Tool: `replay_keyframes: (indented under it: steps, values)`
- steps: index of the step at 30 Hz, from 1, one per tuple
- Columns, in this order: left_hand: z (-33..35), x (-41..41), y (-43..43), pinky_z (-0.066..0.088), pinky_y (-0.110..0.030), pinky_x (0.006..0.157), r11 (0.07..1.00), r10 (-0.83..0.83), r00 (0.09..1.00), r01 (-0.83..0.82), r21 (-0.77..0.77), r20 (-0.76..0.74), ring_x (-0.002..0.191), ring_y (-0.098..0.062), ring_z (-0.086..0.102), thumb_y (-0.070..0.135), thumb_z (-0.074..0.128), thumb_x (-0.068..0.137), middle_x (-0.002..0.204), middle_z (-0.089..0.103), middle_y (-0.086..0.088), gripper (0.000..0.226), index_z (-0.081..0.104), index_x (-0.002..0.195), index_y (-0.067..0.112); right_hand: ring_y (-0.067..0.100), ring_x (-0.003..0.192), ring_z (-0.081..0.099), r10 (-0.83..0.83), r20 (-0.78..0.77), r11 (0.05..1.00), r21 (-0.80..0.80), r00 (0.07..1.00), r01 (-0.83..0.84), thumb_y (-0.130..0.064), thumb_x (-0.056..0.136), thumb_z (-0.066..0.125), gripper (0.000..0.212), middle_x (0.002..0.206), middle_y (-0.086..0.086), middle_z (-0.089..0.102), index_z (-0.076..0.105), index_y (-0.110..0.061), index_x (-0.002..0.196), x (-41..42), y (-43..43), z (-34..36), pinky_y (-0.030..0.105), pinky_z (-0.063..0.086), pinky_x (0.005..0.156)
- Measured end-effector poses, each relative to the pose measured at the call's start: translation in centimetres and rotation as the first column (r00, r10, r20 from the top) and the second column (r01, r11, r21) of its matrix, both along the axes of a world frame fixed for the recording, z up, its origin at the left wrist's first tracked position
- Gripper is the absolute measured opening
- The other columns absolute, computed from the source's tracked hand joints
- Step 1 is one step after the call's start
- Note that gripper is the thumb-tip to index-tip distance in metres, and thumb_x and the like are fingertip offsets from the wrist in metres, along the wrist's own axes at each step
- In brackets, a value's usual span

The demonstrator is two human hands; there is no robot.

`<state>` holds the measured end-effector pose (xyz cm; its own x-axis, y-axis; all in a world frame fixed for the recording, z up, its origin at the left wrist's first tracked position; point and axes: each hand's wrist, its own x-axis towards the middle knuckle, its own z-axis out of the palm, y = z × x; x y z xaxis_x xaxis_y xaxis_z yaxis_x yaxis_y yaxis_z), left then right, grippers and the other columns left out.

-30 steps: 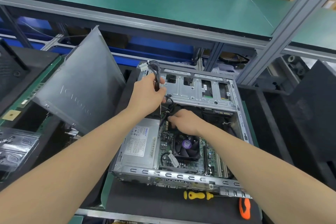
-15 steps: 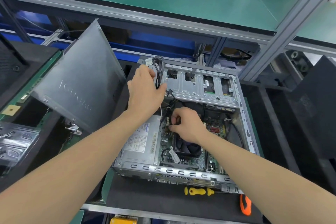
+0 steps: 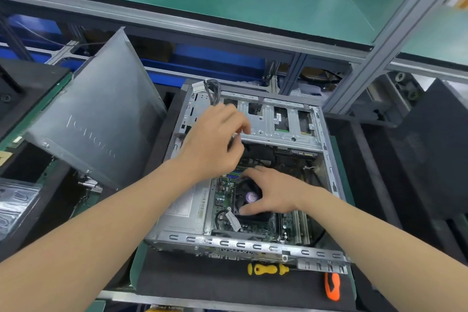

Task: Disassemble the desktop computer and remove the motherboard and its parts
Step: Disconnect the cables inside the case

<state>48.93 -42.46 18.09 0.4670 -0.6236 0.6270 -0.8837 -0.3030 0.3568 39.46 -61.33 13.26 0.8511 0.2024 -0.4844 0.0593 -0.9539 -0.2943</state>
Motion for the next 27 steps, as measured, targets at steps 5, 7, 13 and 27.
replay_keyframes:
  steps: [5,7,13,27]
  values:
    - [-0.3,-2.2,-1.4,0.043,-0.033,0.056,0.855,-0.258,0.966,0.219,0.469,0.02,0.069,-0.023,0.059,0.017,0.054,0.085,0.076,0.057,0.008,0.014,0.067,0.09,0.019,0.021,0.125,0.053,-0.021,0.02,0.996,0.083,1.0,0.019,-0.066,0.094,0.055,0.071,0.142,0.002,0.051,0.035,-0.028,0.151,-1.6,-1.4,1.0,0.042,0.046,0.105]
    - [-0.4,-2.9,-3.0,0.039,-0.032,0.057,0.799,-0.182,0.983,0.157,0.58,-0.017,0.078,-0.023,0.063,0.024,0.049,0.09,0.084,0.058,0.008,0.015,0.063,0.095,0.024,0.019,0.117,0.057,-0.065,0.055,0.986,0.154,0.996,0.056,-0.06,0.097,0.056,0.054,0.129,-0.001,0.058,0.048,-0.028,0.139,-2.1,-2.3,2.2,0.035,0.047,0.098]
    - [0.6,-4.1,-8.1,0.044,-0.032,0.062,0.907,0.161,0.895,0.032,0.419,-0.416,0.08,-0.021,0.064,0.025,0.055,0.089,0.082,0.066,0.009,0.01,0.063,0.092,0.031,0.0,0.069,0.055,-0.28,0.234,0.935,0.284,0.931,0.21,-0.036,0.097,0.061,0.021,0.073,-0.015,0.062,0.054,-0.046,0.08,-3.5,-5.2,5.6,0.024,0.041,0.065]
    - [3.4,-18.1,-12.2,0.047,-0.026,0.041,0.98,0.187,0.603,-0.169,0.105,-0.776,0.047,-0.018,0.067,0.025,0.062,0.095,0.066,0.07,-0.003,0.017,0.066,0.083,0.015,0.007,0.043,0.057,-0.655,0.271,0.669,0.643,0.706,0.373,-0.034,0.088,0.064,0.009,0.063,-0.001,0.071,0.066,-0.026,0.083,-13.8,-9.9,7.0,0.027,0.045,0.05]
